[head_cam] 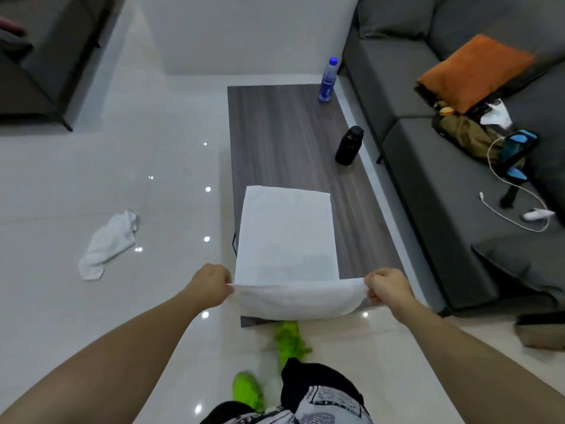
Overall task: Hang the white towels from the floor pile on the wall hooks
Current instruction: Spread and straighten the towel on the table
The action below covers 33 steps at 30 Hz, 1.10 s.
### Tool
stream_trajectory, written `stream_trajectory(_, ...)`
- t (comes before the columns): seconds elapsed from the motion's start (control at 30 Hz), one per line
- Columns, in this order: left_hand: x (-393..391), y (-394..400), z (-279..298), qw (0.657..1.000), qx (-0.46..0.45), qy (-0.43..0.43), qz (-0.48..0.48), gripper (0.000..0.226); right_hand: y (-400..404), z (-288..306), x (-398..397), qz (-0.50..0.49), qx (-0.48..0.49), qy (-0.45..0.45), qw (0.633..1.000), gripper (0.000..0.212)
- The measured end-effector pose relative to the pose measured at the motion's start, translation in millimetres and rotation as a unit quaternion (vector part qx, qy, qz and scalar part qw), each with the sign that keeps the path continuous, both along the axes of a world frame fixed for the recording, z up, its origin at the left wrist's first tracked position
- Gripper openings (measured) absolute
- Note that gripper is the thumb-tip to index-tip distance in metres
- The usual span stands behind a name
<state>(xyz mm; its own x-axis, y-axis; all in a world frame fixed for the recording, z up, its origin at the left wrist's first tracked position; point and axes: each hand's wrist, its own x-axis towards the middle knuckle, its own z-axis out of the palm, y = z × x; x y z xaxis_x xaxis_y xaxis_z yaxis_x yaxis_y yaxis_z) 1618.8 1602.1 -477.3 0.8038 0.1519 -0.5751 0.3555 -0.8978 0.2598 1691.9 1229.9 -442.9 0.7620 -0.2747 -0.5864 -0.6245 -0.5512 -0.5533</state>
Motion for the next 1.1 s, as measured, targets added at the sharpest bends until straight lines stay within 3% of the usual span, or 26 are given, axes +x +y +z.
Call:
stream_trajectory(0.2,39,11,15,0.998,0.011,-0.049,0.028,0.018,15,6,35,0.015,-0.008,-0.037,0.999,0.015)
stream_trajectory(0.5,168,21,13,0.996,0.047,-0.064,0.042,0.018,33,-12,167,0.016,0.007,-0.038,0.999,0.014)
stream_trajectory(0.7,268,33,-15,0.995,0.069,-0.058,0.045,0.016,49,-50,273,0.019,-0.002,-0.019,1.0,0.015)
stream_trajectory(0.8,306,32,-41,0.989,0.057,-0.11,0.087,0.015,53,-81,309,0.031,-0.039,-0.029,0.998,0.023)
stream_trajectory(0.87,320,27,-64,0.982,0.051,-0.13,0.128,0.028,54,-106,320,0.045,-0.08,-0.029,0.995,0.033)
stream_trajectory(1.1,252,-10,-156,0.983,-0.002,0.042,0.178,0.037,51,-198,253,0.125,-0.108,0.137,0.977,0.03)
